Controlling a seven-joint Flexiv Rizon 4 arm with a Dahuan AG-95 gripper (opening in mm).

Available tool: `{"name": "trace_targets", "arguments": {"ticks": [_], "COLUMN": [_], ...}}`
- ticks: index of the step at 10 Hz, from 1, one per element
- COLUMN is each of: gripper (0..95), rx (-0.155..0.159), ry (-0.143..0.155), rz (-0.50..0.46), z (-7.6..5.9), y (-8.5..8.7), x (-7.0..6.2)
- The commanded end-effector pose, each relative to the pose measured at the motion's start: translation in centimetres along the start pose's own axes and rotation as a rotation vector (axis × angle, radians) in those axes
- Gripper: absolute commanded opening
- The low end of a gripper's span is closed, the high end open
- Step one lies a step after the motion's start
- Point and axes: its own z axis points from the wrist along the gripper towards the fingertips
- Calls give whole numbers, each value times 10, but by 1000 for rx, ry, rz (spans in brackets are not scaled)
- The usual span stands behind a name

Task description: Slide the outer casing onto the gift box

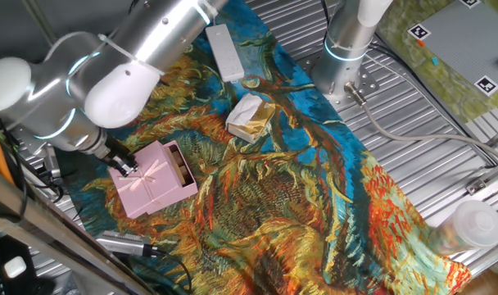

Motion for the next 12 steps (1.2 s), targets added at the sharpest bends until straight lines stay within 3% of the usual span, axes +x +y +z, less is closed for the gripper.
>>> {"name": "trace_targets", "arguments": {"ticks": [1, 6, 9, 12], "gripper": [0, 0, 0, 0], "rx": [1, -12, -25, -61], "ry": [-14, -52, -58, -71], "rz": [-17, -62, -74, -90], "z": [0, -4, -5, -6], "y": [-2, -5, -11, -22], "x": [7, 12, 15, 23]}}
